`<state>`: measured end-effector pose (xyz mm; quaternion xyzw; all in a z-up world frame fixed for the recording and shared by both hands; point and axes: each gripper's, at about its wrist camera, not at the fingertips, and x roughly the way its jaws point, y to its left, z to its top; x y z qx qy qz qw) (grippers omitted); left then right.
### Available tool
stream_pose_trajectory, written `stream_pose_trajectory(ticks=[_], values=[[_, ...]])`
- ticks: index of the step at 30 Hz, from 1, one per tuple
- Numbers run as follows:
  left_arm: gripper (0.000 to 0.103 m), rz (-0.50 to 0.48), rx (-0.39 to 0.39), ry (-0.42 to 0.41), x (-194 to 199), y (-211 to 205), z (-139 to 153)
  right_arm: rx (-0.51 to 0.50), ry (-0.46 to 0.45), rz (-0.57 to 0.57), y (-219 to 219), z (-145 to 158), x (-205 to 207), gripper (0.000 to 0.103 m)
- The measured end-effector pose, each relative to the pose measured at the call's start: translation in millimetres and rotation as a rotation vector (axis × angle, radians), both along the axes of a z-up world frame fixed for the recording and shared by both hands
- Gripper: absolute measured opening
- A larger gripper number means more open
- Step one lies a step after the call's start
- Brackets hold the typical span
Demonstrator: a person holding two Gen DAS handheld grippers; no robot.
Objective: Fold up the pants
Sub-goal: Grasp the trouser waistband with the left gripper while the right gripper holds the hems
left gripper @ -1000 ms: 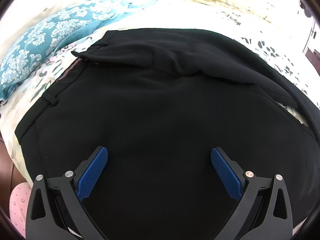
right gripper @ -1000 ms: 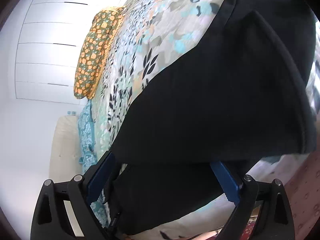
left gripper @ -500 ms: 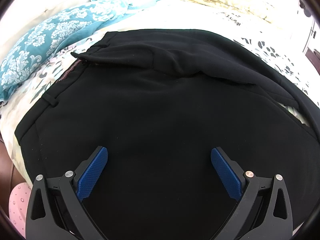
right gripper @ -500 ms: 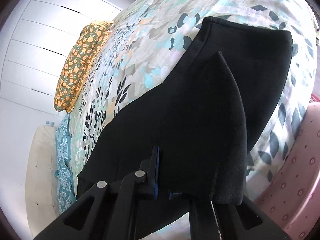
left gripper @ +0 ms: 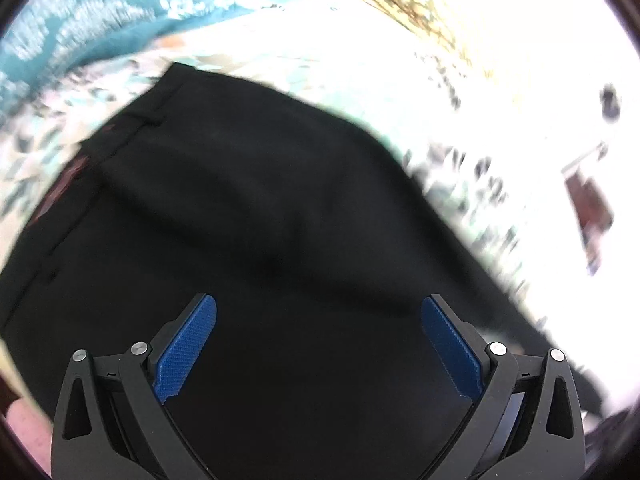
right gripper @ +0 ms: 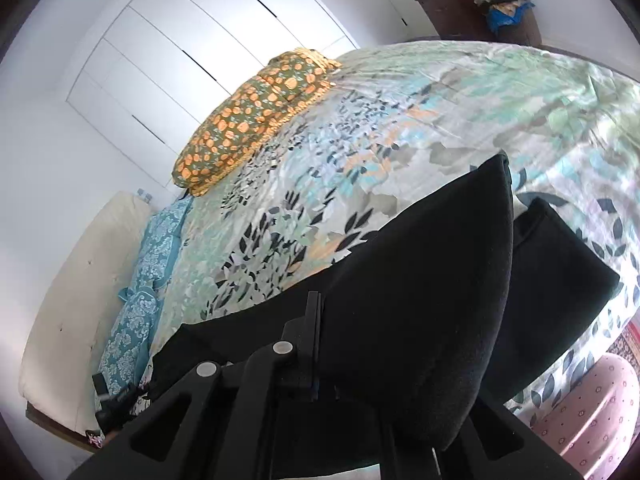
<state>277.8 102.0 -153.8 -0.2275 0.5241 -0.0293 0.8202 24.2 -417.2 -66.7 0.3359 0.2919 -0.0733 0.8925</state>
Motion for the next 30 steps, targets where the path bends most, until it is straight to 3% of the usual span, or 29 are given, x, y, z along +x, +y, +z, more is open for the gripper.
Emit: stream_pose_trajectory(ticks=[4,9,11,14,15,16,17,18,20,23,25,26,28,30], values=[[0.102,0.043,-0.129,0.065,66,1,-5,-0.052,-0.04,0.058,13,23,-3,0.005],[0.101,0.104,-0.169,0.188,129,-13,-35,-0.107,-0.084,0.13,28,48,-13,0.005],[0.095,0.112,-0.169,0.207,145,-20,-43,-0.134,-0.104,0.159,33,57,-18,0.005],[0.074,0.09,-0.141,0.233,158,-30,-51,-0.168,-0.14,0.213,38,71,-28,0.005],[0.055,0.08,-0.126,0.243,156,-35,-55,-0.177,-0.145,0.228,38,75,-31,0.005],[0.018,0.073,-0.124,0.244,156,-35,-57,-0.177,-0.143,0.236,37,77,-32,0.005],[0.004,0.066,-0.142,0.235,156,-34,-58,-0.176,-0.131,0.237,34,77,-32,0.005],[0.005,0.072,-0.155,0.219,153,-30,-53,-0.178,-0.113,0.232,30,75,-30,0.005],[0.004,0.08,-0.167,0.156,146,-22,-33,-0.16,-0.067,0.215,15,64,-15,0.005],[0.004,0.053,-0.135,-0.048,119,-9,39,-0.113,-0.065,0.182,-15,56,18,0.005],[0.005,0.044,-0.131,-0.184,81,5,83,-0.095,-0.094,0.173,-29,61,34,0.005],[0.005,0.042,-0.101,-0.277,42,17,109,-0.083,-0.093,0.175,-36,60,39,0.005],[0.006,0.046,-0.073,-0.348,-14,31,120,-0.046,-0.067,0.167,-49,52,41,0.005],[0.006,0.064,-0.054,-0.314,-81,38,93,-0.005,-0.001,0.16,-61,32,38,0.005]])
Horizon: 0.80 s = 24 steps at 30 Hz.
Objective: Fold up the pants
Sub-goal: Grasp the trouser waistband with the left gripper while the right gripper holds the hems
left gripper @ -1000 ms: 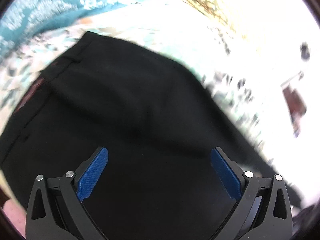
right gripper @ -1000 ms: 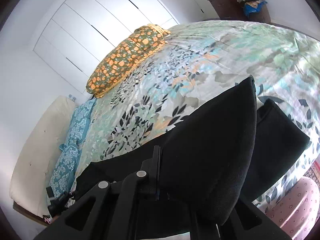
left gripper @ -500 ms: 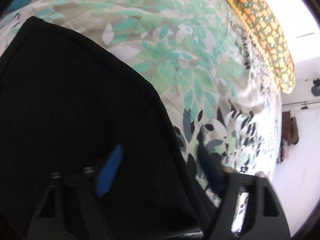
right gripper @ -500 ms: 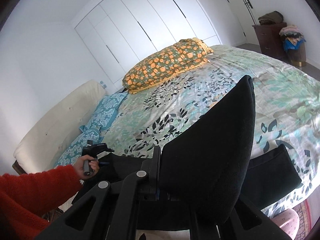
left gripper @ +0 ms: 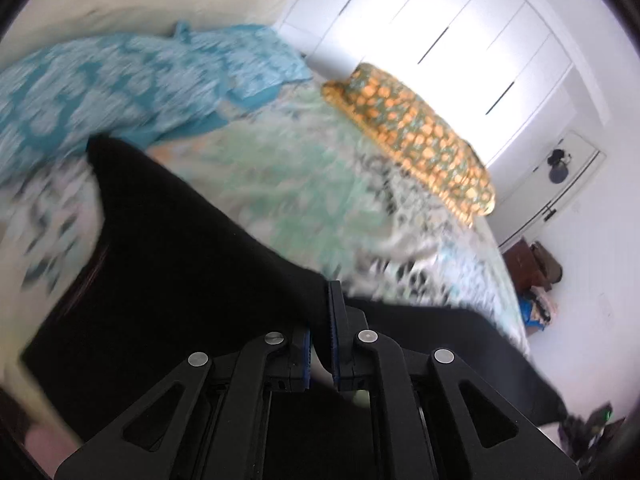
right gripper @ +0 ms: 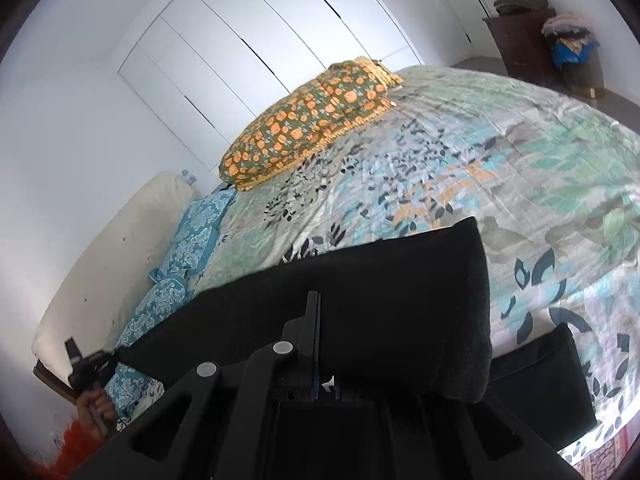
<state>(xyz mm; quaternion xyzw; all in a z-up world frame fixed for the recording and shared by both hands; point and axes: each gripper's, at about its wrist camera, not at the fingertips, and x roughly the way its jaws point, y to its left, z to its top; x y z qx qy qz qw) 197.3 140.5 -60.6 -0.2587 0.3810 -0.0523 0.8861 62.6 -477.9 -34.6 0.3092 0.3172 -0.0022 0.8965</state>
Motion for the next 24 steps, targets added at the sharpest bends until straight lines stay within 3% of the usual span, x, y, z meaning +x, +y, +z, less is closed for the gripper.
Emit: stream_pose_trajectory(ticks=[2,3,6,9,13,16,17,18,20,24], values=[[0.006,0.001,0.023,0.093,-37,-4,-41,0.031,0.114,-0.014,-12,-34,-7,0.005],[0.006,-0.009,0.028,0.179,-52,-9,-76,0.027,0.182,-0.024,-15,-52,-11,0.005],[0.006,-0.008,-0.04,0.316,-69,-14,-132,0.019,0.339,-0.039,-23,-99,-23,0.005],[0.006,-0.019,-0.081,0.334,-67,-17,-137,0.032,0.371,-0.069,-34,-116,-36,0.005],[0.006,-0.044,-0.054,0.311,-62,-25,-129,0.011,0.36,-0.061,-37,-113,-42,0.006],[0.006,-0.041,-0.073,0.345,-65,-26,-139,0.004,0.382,-0.068,-40,-119,-43,0.012],[0.006,-0.038,-0.084,0.355,-66,-25,-142,0.009,0.388,-0.076,-42,-119,-45,0.024],[0.006,-0.035,-0.092,0.357,-67,-24,-143,0.024,0.388,-0.086,-44,-119,-47,0.043],[0.006,-0.031,-0.108,0.354,-69,-22,-142,0.066,0.347,-0.128,-54,-114,-58,0.066],[0.006,-0.038,-0.093,0.346,-66,-24,-148,0.135,0.271,-0.195,-76,-106,-77,0.067]])
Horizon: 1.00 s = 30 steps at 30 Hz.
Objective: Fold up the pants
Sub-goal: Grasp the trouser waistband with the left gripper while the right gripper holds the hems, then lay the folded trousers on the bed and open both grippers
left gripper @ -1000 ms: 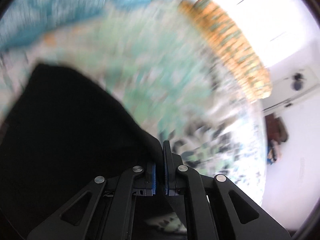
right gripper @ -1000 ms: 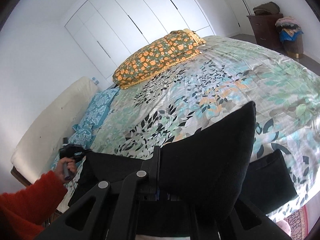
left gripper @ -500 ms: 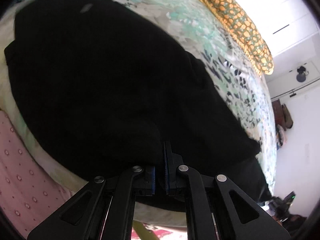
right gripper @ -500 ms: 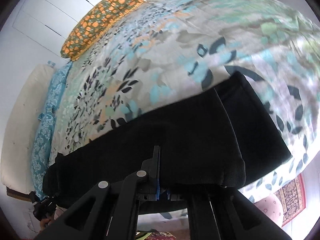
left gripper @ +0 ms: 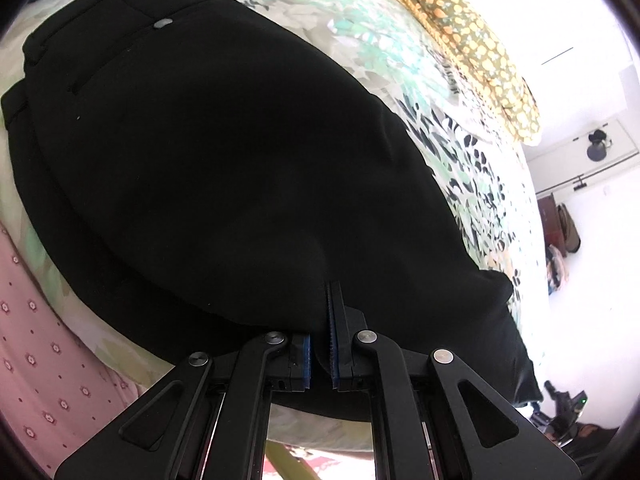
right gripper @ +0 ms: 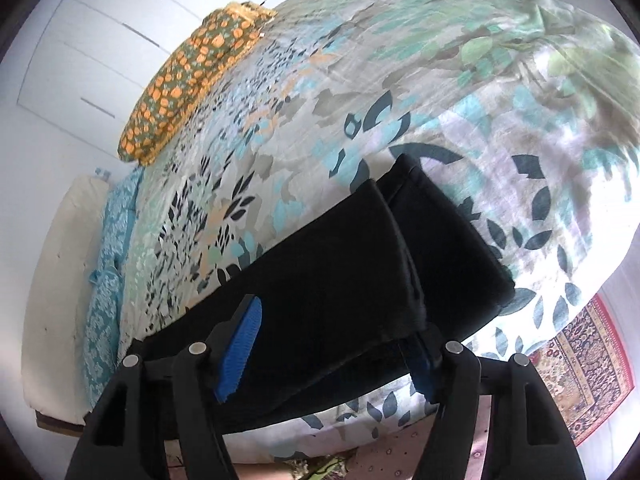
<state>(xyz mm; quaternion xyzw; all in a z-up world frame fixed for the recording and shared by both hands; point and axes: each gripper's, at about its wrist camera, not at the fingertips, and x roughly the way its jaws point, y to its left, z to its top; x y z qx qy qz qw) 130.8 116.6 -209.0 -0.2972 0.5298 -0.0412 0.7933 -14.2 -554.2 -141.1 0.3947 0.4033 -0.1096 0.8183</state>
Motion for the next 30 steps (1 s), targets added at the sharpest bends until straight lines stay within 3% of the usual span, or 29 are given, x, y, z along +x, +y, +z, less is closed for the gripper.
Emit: stream_pose_trajectory(ticks=[1,2,3,4,8,11,13,20,26,28,30], values=[[0.006,-0.001,0.001,0.002,1,2,-2,0.012,-0.006,-0.002,-3,0,0,0.067],[0.006,-0.002,0.001,0.006,2,0,-5,0.006,-0.002,0.005,-5,0,1,0.057],[0.005,-0.003,0.001,0.009,-1,4,-6,-0.029,0.02,0.016,-6,2,3,0.023],[0.005,-0.004,0.002,0.011,-1,3,-6,-0.068,0.044,0.028,-5,5,4,0.013],[0.005,-0.046,-0.007,-0.014,-10,-3,10,-0.225,0.073,0.044,-5,22,-4,0.013],[0.005,-0.096,0.028,0.006,-14,-16,8,-0.289,0.182,0.05,-11,6,-6,0.013],[0.005,-0.107,0.044,0.046,-12,-20,-2,-0.292,0.232,0.059,-12,-11,-5,0.013],[0.006,-0.111,0.051,0.069,-8,-22,-8,-0.312,0.223,0.028,-14,-18,-9,0.013],[0.018,-0.038,-0.017,0.092,-14,-4,-10,-0.316,0.223,0.026,-12,-18,-8,0.013],[0.008,-0.019,-0.036,0.085,-16,3,-10,-0.318,0.224,0.023,-11,-19,-6,0.013],[0.006,-0.017,-0.044,0.078,-22,6,-7,-0.322,0.227,0.02,-10,-19,-5,0.013]])
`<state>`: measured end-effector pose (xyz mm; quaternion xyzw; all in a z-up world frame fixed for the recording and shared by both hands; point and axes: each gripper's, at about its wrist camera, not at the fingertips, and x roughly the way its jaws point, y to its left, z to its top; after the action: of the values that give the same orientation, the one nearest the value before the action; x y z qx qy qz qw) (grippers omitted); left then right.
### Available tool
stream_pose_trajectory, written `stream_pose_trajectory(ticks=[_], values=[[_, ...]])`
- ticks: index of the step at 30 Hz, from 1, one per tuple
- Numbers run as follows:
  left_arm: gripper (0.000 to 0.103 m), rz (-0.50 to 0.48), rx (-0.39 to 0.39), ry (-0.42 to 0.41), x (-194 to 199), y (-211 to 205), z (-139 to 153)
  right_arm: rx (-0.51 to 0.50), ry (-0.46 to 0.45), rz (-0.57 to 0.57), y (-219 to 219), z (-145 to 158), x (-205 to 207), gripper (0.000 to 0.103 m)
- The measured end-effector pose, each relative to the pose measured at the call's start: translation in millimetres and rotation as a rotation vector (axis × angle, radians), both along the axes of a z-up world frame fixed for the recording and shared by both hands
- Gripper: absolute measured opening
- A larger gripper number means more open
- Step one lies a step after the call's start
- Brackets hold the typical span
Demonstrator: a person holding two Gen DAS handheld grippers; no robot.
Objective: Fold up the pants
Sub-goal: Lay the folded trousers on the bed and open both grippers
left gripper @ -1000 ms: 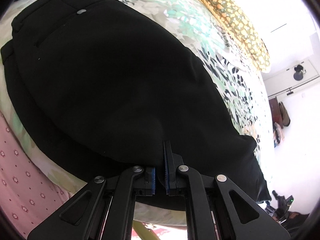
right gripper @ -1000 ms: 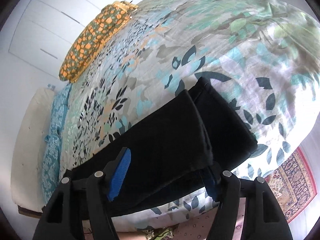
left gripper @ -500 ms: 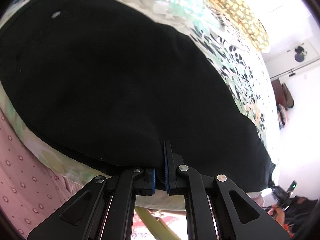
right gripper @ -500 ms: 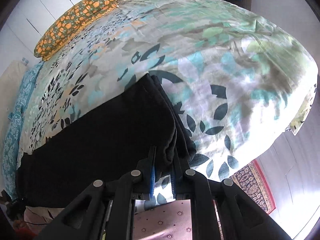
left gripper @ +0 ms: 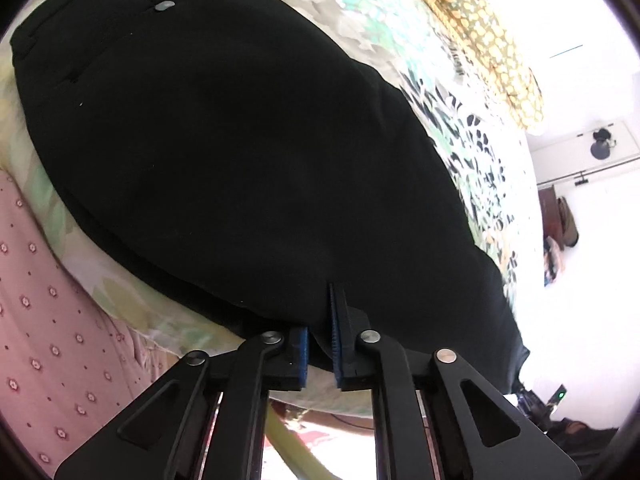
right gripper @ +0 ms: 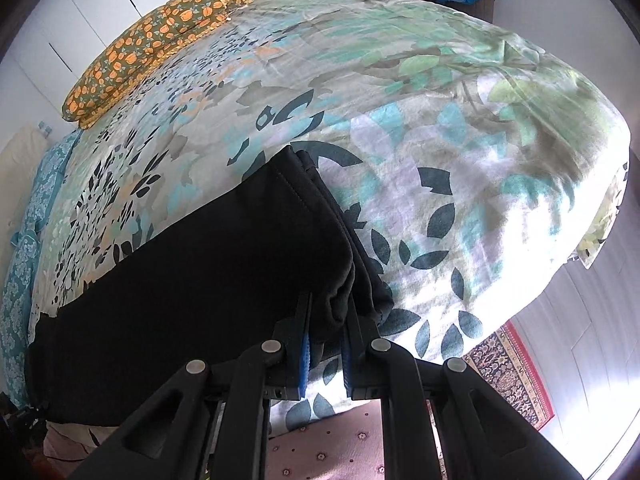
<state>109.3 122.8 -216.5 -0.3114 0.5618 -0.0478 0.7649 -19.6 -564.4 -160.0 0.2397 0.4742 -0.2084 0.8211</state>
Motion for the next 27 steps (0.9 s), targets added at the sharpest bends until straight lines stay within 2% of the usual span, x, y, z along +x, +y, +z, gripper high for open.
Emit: stream_pose_trajectory(ticks=[6,11,12,13,14,15,16,18,19,21,23,25,27], values=[[0.005,-0.039,0.098,0.007,-3,-15,8,-0.005,0.002,-0.002,1,0,1,0.013],[0.015,-0.038,0.114,0.08,4,-23,-2,0.029,-0.003,-0.017,-3,2,-1,0.015],[0.02,-0.045,0.12,0.09,1,-20,3,0.048,-0.008,-0.021,-4,3,-3,0.019],[0.036,-0.049,0.143,0.103,-1,-22,7,0.073,-0.024,-0.022,-5,6,-6,0.023],[0.047,-0.045,0.189,0.109,-7,-22,17,0.083,-0.042,-0.021,-4,11,-9,0.032],[0.063,-0.038,0.216,0.102,-12,-21,26,0.075,-0.057,-0.018,-2,17,-12,0.041],[0.066,-0.027,0.237,0.08,-18,-20,37,0.038,-0.057,-0.023,2,24,-15,0.044],[0.069,-0.014,0.265,0.012,-23,-16,63,-0.086,-0.053,-0.051,10,41,-20,0.077],[0.071,-0.008,0.275,-0.018,-20,-15,73,-0.139,-0.081,-0.059,15,52,-22,0.081],[0.079,-0.009,0.308,-0.087,-4,-14,90,-0.191,-0.109,-0.06,22,66,-19,0.083],[0.08,-0.007,0.349,-0.152,14,-15,97,-0.199,-0.128,-0.032,30,75,-8,0.083],[0.082,-0.013,0.38,-0.189,34,-17,94,-0.198,-0.14,0.024,47,80,9,0.083],[0.082,-0.045,0.425,-0.197,56,-28,78,-0.181,-0.15,0.083,68,80,26,0.083]])
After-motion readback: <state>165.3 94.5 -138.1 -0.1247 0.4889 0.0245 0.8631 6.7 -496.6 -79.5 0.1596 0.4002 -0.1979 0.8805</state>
